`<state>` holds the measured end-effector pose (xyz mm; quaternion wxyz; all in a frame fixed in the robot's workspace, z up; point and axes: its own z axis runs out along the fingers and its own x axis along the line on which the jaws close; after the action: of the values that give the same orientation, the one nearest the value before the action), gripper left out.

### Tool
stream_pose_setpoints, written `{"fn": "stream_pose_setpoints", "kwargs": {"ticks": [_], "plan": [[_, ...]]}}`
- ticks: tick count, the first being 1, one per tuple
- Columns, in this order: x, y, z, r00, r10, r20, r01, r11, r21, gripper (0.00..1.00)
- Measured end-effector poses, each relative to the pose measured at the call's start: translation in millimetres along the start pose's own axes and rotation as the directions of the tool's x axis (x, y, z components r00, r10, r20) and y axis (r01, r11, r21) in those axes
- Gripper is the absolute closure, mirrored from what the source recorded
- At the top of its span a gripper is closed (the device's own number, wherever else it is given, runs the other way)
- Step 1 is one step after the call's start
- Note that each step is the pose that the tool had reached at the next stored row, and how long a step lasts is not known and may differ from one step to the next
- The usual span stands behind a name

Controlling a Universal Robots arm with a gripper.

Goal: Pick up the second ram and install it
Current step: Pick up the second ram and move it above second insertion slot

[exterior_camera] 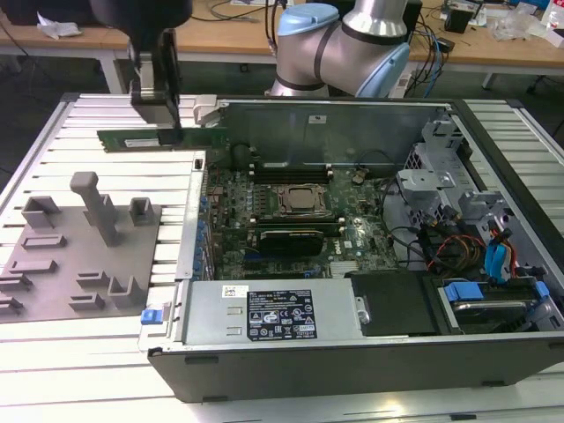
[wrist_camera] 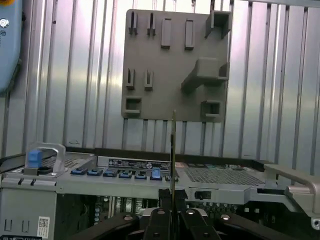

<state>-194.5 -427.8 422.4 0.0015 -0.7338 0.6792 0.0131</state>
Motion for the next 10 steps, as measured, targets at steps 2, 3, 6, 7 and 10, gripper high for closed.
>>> {"fn": "stream_pose_setpoints", "kwargs": {"ticks": [2, 3, 6, 7, 10], "plan": [[-0.8, -10.3, -0.2, 1.0, 0.0, 0.0, 0.0, 1.0, -0.0009, 0.86], [-1.4, -17.0, -0.2, 1.0, 0.0, 0.0001, 0.0, 1.0, -0.0015, 0.86], [-3.6, -38.8, -0.5, 1.0, 0.0, 0.0003, 0.0, 1.0, -0.0042, 0.86], [-4.6, -45.0, -0.6, 1.0, 0.0, 0.0004, 0.0, 1.0, -0.005, 0.86], [-7.5, -64.6, -0.8, 1.0, 0.0, 0.0006, 0.0, 1.0, -0.0077, 0.86]]}}
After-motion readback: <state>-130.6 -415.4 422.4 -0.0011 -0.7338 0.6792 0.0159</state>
